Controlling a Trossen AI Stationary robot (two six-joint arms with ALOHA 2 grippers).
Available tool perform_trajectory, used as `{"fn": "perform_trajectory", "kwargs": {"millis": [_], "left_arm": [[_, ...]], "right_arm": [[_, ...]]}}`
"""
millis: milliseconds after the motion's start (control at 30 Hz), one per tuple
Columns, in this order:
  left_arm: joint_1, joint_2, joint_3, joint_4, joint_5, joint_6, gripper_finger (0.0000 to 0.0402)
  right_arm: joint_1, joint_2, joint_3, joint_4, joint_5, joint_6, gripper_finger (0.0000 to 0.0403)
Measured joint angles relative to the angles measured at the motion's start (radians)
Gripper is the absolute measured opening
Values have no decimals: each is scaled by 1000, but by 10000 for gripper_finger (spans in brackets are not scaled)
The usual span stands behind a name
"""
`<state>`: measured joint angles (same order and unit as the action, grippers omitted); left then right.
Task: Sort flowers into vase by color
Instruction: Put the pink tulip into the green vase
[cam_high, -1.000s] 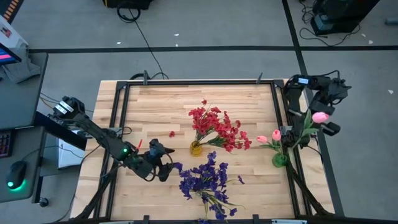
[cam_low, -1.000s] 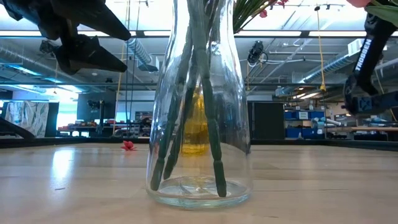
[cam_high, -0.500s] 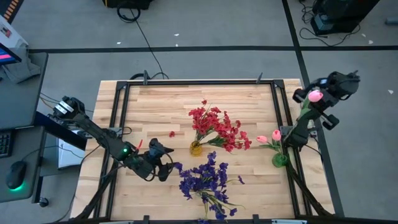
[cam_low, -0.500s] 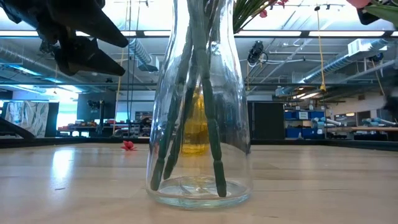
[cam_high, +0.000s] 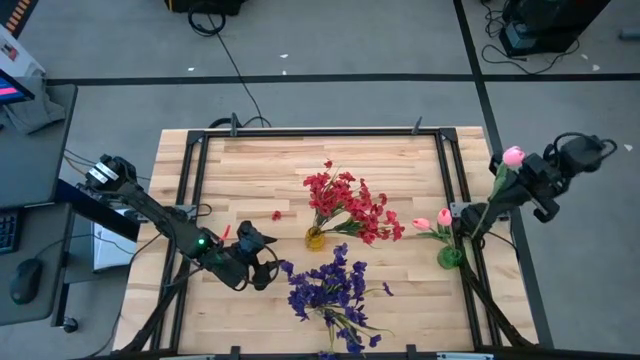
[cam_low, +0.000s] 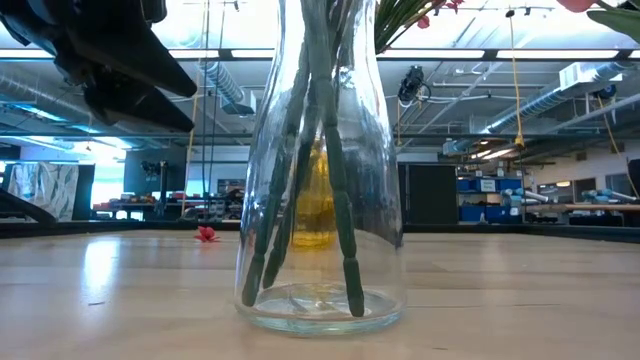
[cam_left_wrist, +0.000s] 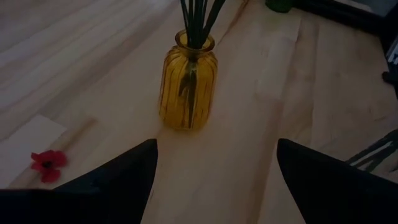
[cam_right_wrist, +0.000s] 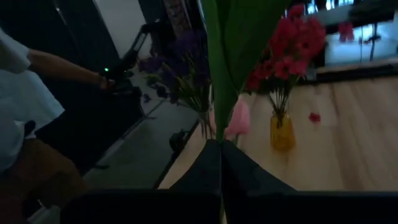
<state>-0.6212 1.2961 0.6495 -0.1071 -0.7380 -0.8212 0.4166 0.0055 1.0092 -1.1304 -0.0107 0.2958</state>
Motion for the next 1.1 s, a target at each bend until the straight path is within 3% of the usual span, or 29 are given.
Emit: {"fn": "perform_trajectory", "kwargs": {"millis": [300,533,867,1100], "left_arm": [[0,0,0,6,0,8,335],[0,0,0,8,-3,7,335],[0,0,0,9,-13,6,335],[0,0,0,8,-14,7,335]], "right_arm": [[-270,0,0,-94,-154,19,3],[-409,0,0,-151,-269,19,5],[-603,0,-22,-181,-326,-58,5],[-718,1,-49,-210,-445,-105,6]]}}
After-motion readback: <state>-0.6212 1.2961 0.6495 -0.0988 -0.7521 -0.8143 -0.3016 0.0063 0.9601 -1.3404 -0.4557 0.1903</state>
